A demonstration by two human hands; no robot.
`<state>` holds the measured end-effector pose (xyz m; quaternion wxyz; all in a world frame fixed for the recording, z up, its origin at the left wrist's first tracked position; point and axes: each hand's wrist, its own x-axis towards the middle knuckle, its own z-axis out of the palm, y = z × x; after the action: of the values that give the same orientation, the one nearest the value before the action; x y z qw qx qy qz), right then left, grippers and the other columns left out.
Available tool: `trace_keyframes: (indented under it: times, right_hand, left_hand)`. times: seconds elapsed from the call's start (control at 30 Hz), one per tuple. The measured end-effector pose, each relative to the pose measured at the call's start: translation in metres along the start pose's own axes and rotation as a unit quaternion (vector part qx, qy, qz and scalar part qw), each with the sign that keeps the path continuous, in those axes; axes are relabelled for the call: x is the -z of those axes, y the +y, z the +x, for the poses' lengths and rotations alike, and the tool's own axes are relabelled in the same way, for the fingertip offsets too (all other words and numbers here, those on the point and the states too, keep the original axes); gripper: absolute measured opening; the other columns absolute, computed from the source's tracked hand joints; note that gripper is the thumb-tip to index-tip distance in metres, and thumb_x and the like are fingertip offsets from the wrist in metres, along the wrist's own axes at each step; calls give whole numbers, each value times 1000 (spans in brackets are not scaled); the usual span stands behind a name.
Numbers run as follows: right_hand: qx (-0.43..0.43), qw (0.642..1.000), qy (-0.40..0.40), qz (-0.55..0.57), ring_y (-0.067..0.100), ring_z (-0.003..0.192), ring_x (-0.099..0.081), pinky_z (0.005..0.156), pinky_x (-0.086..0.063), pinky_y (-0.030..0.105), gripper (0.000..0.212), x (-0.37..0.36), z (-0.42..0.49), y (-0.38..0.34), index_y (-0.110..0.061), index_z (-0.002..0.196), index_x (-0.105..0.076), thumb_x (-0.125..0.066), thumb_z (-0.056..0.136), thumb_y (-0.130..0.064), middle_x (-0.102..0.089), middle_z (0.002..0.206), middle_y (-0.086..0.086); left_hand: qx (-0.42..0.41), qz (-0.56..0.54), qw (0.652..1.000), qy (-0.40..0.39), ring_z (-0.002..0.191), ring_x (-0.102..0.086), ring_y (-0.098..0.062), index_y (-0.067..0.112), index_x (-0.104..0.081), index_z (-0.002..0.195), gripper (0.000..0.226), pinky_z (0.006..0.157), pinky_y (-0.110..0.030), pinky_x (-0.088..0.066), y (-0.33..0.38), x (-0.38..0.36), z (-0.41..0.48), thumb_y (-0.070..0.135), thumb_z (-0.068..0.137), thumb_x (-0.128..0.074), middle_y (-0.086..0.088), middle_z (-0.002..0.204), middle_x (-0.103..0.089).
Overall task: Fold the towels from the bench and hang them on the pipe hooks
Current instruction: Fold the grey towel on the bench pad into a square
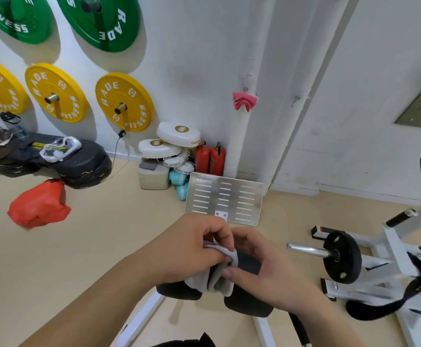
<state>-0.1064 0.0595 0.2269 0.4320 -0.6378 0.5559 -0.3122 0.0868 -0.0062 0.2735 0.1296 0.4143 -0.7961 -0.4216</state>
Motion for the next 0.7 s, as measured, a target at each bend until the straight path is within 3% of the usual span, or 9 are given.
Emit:
trace_keyframes:
  times: [0.13,0.23,0.3,0.4,0.47,0.57,0.63,0.7]
  right_hand:
    - [2,998,53,35,18,95,-71,91,-57,50,17,5,-2,-4,-32,92,-72,-84,81,-26,-75,96,-3]
    - [66,993,53,88,31,96,-69,89,-56,56,20,13,-6,-10,-25,80,-69,-88,74,-27,-71,97,5]
    - [119,984,41,125,35,97,-68,85,-58,52,27,18,-8,-21,-26,75,-63,-90,74,-25,-71,101,9]
    - [118,978,28,167,30,83,-68,73,-56,40,37,26,-7,-32,-18,70,-54,-90,75,-24,-70,88,14]
    - [95,990,51,94,23,76,-63,70,-54,31,36,31,-2,-33,-17,73,-53,-89,74,-18,-66,82,12]
    - [15,995,83,-48,15,74,-61,70,-48,17,33,39,6,-24,-28,87,-61,-90,73,-22,-62,77,5]
    - [-32,995,40,-90,10,66,-57,62,-44,14,30,46,8,-16,-32,89,-66,-91,73,-30,-62,71,2]
    - [-67,986,-13,-149,2,62,-55,59,-43,15,21,54,7,-7,-31,78,-69,-89,76,-38,-65,67,-9]
  left_hand:
    - [-39,36,998,25,94,-61,-2,36,-68,88,15,78,-20,-53,8,7,-6,25,83,-76,18,95,-64]
    - [-68,15,997,23,92,-62,-3,34,-67,86,17,74,-18,-51,18,15,-14,19,84,-76,15,94,-66]
    - [-85,-16,996,19,80,-62,-2,32,-67,84,21,67,-12,-47,26,20,-21,12,85,-73,15,86,-68]
    - [-121,-11,989,85,73,-60,-4,33,-64,82,24,63,-10,-44,27,27,-22,11,84,-76,14,80,-66]
    - [-127,2,984,124,66,-56,-5,31,-62,80,23,59,-11,-42,21,30,-19,16,83,-78,12,74,-65]
    - [-95,27,985,144,58,-48,-7,31,-60,77,22,55,-14,-38,10,29,-15,34,81,-81,9,67,-62]
    - [-68,38,985,154,57,-48,-7,31,-59,75,24,54,-14,-39,3,27,-14,38,80,-81,12,65,-61]
    - [-37,32,988,144,57,-49,-5,31,-60,73,24,55,-13,-40,-4,28,-12,37,79,-83,14,64,-61]
